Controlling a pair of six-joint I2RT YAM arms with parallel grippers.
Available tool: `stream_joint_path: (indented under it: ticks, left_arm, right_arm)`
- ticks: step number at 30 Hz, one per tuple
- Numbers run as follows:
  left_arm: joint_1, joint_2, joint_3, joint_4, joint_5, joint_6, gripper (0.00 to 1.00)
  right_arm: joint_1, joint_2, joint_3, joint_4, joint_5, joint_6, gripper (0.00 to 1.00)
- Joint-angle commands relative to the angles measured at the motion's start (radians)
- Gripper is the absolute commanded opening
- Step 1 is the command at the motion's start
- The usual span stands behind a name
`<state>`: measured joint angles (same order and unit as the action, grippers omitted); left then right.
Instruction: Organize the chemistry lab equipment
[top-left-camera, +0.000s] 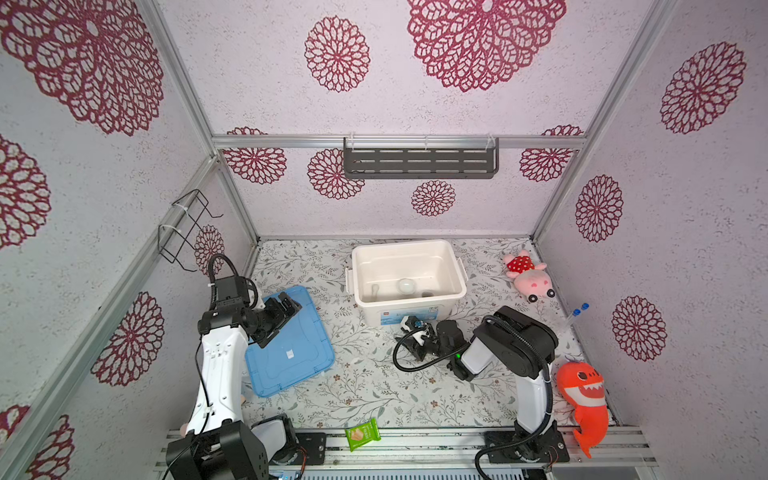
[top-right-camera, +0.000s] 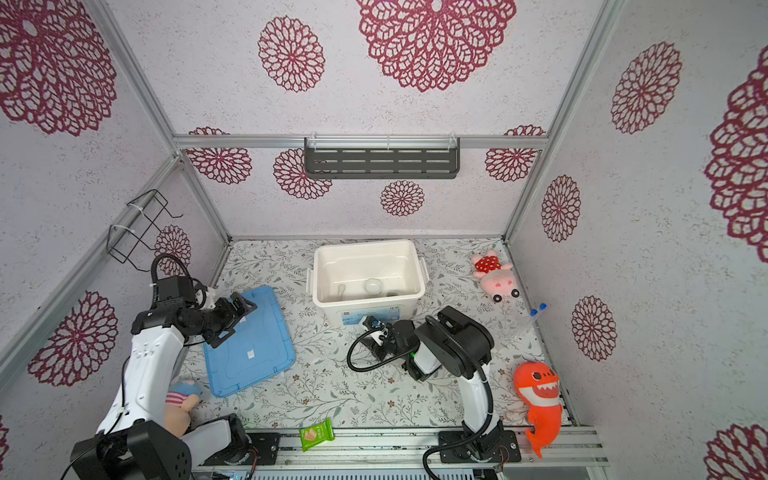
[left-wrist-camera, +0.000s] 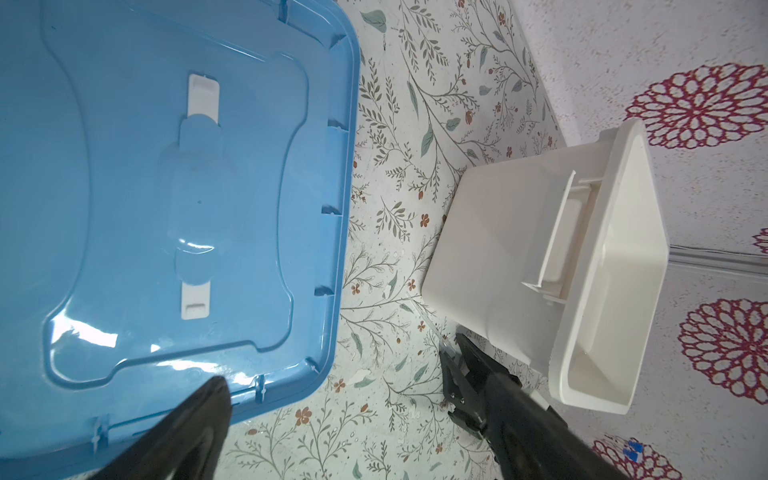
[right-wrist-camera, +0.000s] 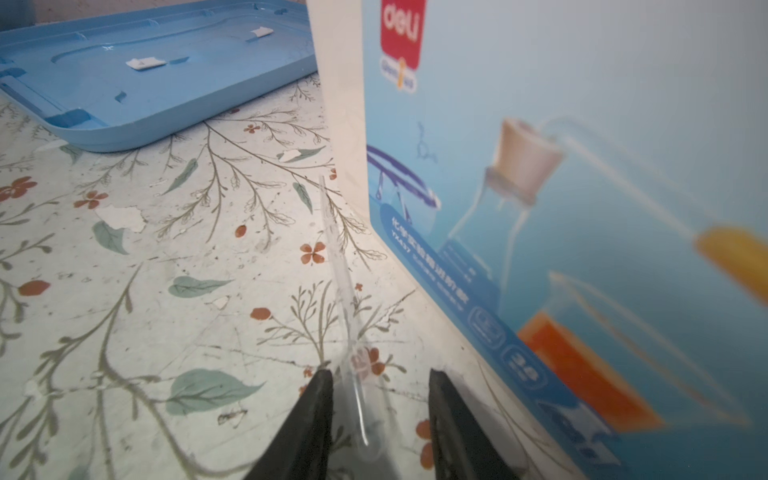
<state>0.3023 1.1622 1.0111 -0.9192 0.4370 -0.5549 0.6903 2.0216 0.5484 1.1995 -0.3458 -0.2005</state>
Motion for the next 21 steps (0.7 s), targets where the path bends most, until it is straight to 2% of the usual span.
stream_joint_path:
  ticks: [1, 4, 8, 13, 15, 21]
  left_arm:
    - [0.008, -0.020, 0.024, -0.004, 0.000, 0.002, 0.99]
    - [0.008, -0.025, 0.030, -0.025, -0.011, 0.005, 0.99]
    - [0.008, -0.033, 0.010, -0.004, -0.002, 0.000, 0.99]
    - [0.008, -0.030, 0.027, -0.026, -0.014, 0.008, 0.99]
    - [0.008, -0.027, 0.027, -0.014, -0.014, 0.017, 0.99]
    - [0.008, 0.002, 0.099, -0.075, -0.053, 0.067, 0.99]
  right_arm:
    - [0.016, 0.032, 0.020, -0.120, -0.039, -0.053, 0.38]
    - [0.035, 0.041, 0.034, -0.170, -0.052, -0.065, 0.26]
    - [0.040, 0.052, 0.003, -0.138, -0.062, -0.048, 0.14]
    - [0.044, 0.008, -0.058, -0.090, -0.052, -0.015, 0.09]
    - [0.048, -0.024, -0.079, -0.086, -0.048, -0.010, 0.03]
    - [0.084, -0.147, -0.143, -0.080, -0.042, 0.019, 0.04]
